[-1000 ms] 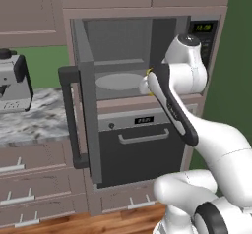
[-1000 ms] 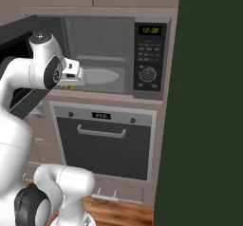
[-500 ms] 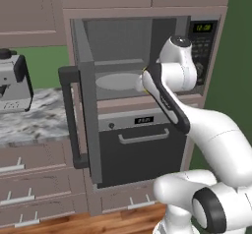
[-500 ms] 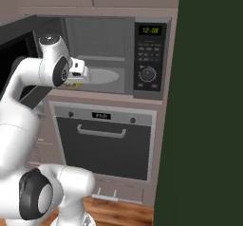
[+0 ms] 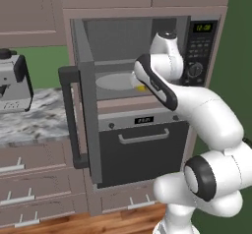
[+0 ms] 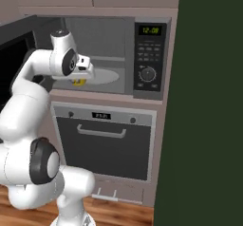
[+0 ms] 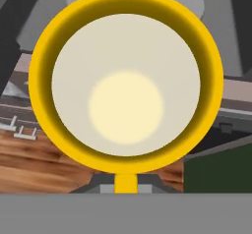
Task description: Pick the mug from the counter and place it inside the microwave. Then close the microwave.
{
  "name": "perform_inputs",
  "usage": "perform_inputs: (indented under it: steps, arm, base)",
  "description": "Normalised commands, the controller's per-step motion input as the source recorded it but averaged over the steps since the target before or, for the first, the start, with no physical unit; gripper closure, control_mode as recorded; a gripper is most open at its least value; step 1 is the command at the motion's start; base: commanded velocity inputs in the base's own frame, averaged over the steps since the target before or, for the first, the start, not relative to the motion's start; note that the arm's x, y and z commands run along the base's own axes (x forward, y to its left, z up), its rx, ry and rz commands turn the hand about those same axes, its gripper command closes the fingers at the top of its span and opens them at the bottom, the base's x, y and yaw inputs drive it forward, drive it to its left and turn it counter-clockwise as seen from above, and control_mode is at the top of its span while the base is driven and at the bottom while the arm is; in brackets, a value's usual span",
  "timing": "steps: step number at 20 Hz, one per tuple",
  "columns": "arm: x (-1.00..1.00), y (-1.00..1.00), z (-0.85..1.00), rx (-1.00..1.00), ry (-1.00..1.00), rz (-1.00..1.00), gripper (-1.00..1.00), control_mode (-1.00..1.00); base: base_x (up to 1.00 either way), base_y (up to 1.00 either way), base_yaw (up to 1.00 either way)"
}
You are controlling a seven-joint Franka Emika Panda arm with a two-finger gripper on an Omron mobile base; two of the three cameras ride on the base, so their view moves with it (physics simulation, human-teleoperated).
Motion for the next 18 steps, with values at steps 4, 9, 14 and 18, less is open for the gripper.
perform_inputs:
  steps: [4,9,14,18]
  arm:
    - [0.30,0.13,0.00,-0.02,0.05,0.00,1.00,-1.00]
    - [0.16,0.02,-0.01,0.00,0.00,0.00,1.00,-1.00]
    - [0.08,0.00,-0.05,0.00,-0.04,0.00,1.00,-1.00]
    - [0.02,0.01,-0.32,0.00,-0.13,0.00,1.00,-1.00]
  base:
    - [0.00,0.00,0.00]
    - [0.00,0.00,0.00]
    - [0.00,0.00,0.00]
    - [0.00,0.00,0.00]
